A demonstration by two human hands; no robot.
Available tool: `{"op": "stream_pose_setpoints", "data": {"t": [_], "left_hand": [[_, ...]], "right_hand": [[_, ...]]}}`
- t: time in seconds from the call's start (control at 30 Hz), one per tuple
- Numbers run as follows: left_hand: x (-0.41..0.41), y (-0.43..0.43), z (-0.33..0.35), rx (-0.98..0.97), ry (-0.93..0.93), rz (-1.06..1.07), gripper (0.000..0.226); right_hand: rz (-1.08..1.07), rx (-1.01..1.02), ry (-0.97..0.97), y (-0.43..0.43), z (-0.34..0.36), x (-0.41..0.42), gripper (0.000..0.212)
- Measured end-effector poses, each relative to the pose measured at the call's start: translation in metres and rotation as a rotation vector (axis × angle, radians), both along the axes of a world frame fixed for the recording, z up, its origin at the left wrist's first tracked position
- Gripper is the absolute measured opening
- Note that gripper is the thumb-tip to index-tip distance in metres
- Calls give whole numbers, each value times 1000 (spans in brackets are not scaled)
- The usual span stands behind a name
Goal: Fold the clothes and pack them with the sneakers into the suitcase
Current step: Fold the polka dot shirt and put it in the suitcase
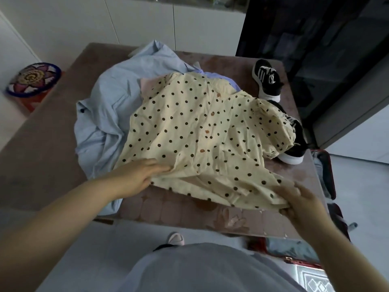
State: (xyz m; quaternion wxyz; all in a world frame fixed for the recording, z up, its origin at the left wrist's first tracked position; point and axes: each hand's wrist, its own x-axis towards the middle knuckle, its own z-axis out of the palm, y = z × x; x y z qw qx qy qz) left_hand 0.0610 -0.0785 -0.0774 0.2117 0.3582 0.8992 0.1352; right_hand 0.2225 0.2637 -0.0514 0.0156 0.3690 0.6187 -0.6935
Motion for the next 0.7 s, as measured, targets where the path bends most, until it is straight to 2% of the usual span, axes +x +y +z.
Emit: {"op": "stream_pose_setpoints", "data": {"t": [0.07,0.13,0.2,0.27,0.3,0.33,0.4,0.43,0.53,0.6,0.7], "left_hand": [[9,9,-3,-132,-68,-105,71],[20,18,-12,-263,-118,-182,79],[32,24,-22,-326,-145,-213,82],[40,28,-26,-329,-125,-225,75],[44,28,-26,-314,-104,-222,67],[46,26,-27,-285,-80,-221,58],[50,21,-32,-190,-28,-257,43],[51,20,-35,-174,-30,-280,37],[54,20,-34,-225,-177,-232,32],[51,22,-27,-201,-205,-137,25],[39,20,-17,-122,-207,-27,30]], "right_hand": [[97,83,-119,22,-7,1,47],[283,296,-387,25,-22,3,50],[417,461,-547,22,-47,10,56],[568,797,-580,15,-62,18,65],[644,1023,-501,11,-65,20,66],[676,1167,-317,4,-66,22,61],[732,1206,73,-19,-67,21,50],[784,1197,175,-32,-68,20,51],[1012,1113,191,-61,-76,13,68],[1044,1051,186,-69,-86,7,77],[1043,1234,183,-69,-95,-6,97]]}}
